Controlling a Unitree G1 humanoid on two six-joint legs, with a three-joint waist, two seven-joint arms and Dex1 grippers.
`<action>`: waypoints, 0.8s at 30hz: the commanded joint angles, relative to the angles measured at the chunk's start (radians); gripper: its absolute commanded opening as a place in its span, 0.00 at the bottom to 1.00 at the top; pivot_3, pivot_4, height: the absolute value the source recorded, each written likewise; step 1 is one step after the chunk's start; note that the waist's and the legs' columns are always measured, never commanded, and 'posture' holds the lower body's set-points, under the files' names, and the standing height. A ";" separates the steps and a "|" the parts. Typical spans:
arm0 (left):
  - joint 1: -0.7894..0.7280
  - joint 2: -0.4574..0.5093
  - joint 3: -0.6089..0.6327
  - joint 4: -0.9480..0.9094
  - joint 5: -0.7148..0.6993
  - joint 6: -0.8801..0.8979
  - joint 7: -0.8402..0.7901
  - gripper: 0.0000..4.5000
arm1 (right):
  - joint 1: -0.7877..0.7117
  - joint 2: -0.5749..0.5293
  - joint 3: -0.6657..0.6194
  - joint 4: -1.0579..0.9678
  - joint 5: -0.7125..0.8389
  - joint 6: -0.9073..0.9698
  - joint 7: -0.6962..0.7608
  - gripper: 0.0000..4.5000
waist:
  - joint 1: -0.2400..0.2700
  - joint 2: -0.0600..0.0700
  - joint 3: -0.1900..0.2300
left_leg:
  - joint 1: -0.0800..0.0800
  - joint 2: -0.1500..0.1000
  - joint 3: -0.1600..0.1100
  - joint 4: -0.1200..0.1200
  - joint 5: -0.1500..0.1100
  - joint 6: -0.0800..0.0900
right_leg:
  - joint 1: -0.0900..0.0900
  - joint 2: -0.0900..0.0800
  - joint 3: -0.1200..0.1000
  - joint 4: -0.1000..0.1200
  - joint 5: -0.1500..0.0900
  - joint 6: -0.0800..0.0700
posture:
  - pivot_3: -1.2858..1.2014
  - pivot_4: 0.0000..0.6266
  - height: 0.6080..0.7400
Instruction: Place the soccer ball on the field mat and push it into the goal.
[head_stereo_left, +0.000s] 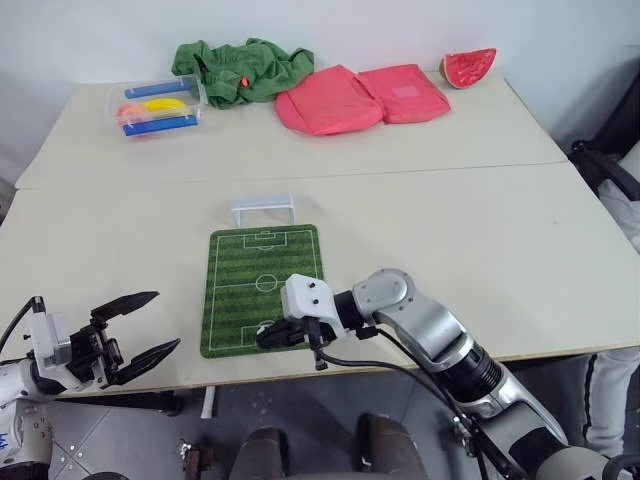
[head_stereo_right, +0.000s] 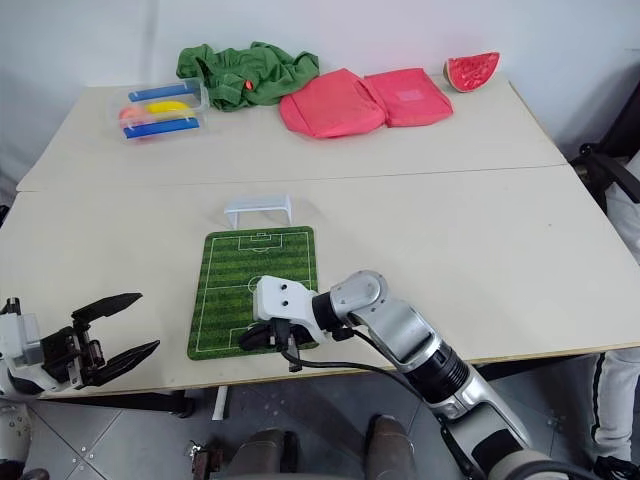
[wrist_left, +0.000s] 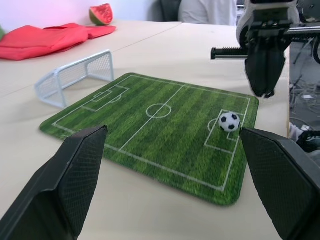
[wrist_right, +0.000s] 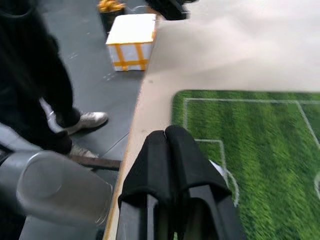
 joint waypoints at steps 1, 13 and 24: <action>-0.003 0.001 0.007 -0.003 -0.005 0.000 -0.001 1.00 | 0.009 0.021 -0.012 -0.020 0.034 0.048 -0.029 0.01 | 0.002 0.000 0.000 | 0.000 0.000 0.000 0.000 0.000 0.000 | 0.000 0.000 0.000 0.000 0.000 0.000 | 0.52 0.24 1.00; -0.018 0.006 0.004 -0.002 -0.001 0.011 -0.002 1.00 | 0.010 0.058 0.046 0.075 0.057 0.084 -0.012 0.01 | 0.001 0.000 0.000 | 0.000 0.000 0.000 0.000 -0.001 0.001 | 0.000 0.000 0.000 0.000 0.000 0.000 | 0.52 0.24 1.00; -0.039 0.014 0.005 0.008 0.005 0.014 0.004 1.00 | -0.186 0.158 -0.186 0.414 0.025 -0.064 -0.219 0.01 | -0.001 0.000 0.000 | 0.000 0.000 0.001 0.001 -0.001 0.000 | -0.001 0.000 0.001 0.001 0.000 0.000 | 0.52 0.24 1.00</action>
